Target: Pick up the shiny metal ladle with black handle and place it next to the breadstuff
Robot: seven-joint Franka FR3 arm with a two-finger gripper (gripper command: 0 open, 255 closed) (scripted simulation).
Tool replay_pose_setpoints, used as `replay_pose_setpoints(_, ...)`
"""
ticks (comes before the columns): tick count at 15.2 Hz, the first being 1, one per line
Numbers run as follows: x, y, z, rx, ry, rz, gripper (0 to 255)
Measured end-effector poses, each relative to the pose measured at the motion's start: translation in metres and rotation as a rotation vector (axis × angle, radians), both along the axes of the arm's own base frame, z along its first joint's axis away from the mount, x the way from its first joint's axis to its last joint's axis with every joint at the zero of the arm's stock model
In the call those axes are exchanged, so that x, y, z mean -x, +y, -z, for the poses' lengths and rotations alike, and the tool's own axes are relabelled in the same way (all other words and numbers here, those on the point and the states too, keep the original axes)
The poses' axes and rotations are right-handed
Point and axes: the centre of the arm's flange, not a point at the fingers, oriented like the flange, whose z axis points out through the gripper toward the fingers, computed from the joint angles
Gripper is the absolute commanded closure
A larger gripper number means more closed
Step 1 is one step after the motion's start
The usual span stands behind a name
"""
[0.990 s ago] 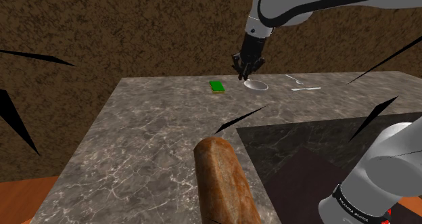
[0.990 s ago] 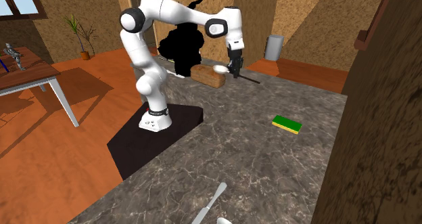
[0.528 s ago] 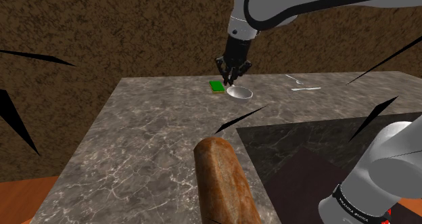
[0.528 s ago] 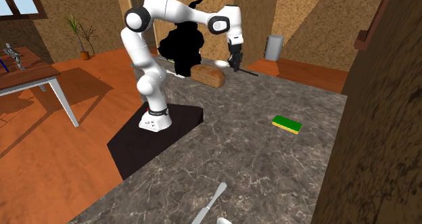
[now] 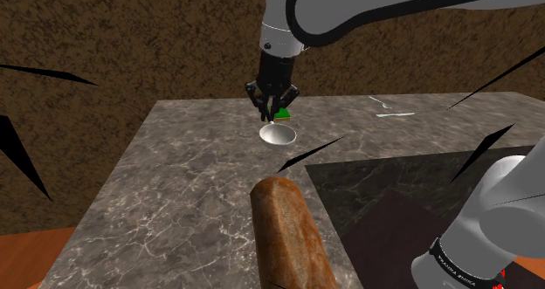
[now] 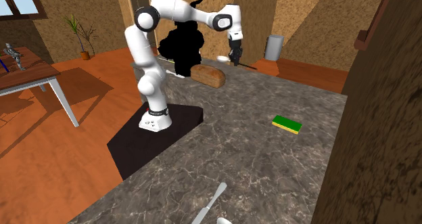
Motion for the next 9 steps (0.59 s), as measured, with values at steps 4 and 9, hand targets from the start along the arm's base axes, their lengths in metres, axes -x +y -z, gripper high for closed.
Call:
replay_pose_setpoints(4, 0.0, 0.055, -0.002, 0.0, 0.0, 0.0, 255)
replay_pose_setpoints(9, 0.002, 0.118, 0.0, -0.001, 0.0, 0.0, 255)
